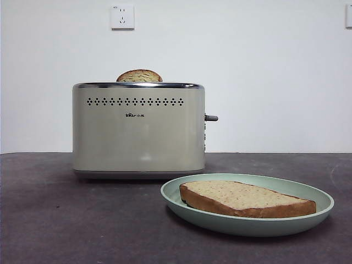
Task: Take the bread from the toaster,put the bread on the plate,put the plate on the table
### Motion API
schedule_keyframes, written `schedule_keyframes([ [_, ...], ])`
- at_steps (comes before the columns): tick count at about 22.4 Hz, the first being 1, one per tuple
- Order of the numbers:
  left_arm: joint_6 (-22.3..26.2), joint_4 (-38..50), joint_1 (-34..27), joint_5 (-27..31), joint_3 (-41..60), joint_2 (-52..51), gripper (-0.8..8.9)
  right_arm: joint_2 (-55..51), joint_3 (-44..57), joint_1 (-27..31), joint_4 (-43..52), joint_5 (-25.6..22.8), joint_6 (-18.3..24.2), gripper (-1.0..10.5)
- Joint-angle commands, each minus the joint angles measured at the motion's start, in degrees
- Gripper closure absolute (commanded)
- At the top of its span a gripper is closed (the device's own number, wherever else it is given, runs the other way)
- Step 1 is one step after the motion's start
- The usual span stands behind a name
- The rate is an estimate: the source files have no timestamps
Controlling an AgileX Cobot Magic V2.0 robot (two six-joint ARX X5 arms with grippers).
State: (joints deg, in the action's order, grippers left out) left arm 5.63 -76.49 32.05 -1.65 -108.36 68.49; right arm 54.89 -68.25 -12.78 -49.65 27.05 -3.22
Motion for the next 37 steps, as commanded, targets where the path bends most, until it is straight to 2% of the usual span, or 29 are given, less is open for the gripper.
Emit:
schedule_keyframes([
  [1, 1.3, -3.0, 0.2, 0.0, 0.0, 0.3, 6.52, -0.4, 0.1, -0.1, -1.0, 0.1, -0.1, 7.3],
  [3, 2.1, -3.0, 0.2, 0.0, 0.0, 0.9, 8.38, -0.5, 0.1, -0.1, -2.0, 0.1, 0.9, 8.3],
  [5, 2.1, -3.0, 0.2, -0.1, 0.0, 1.3, 8.21, -0.5, 0.1, -0.1, -2.6, 0.1, 1.9, 9.7],
  [19, 2.5, -1.4, 0.2, 0.0, 1.6, 6.0, 8.21, -0.7, -0.3, -0.1, -0.4, 1.2, 2.3, 9.6],
  [23, 2.3, 4.3, 0.2, -0.3, 8.9, 5.6, 8.21, -1.4, -0.8, -0.1, 2.9, 5.9, 2.7, 9.6],
  [28, 0.4, 15.2, 0.2, -0.4, 22.4, 3.0, 8.21, -2.3, -0.9, -0.1, 5.1, 6.1, 2.7, 9.6],
  [31, -3.5, 26.5, 0.2, -1.6, 33.9, 0.0, 8.21, -2.4, -0.9, -0.1, 5.9, 5.9, 2.7, 9.6],
  [37, -4.3, 28.2, 0.2, -1.6, 35.8, 0.0, 8.17, -2.4, -0.9, -0.1, 5.8, 5.6, 2.7, 9.5],
])
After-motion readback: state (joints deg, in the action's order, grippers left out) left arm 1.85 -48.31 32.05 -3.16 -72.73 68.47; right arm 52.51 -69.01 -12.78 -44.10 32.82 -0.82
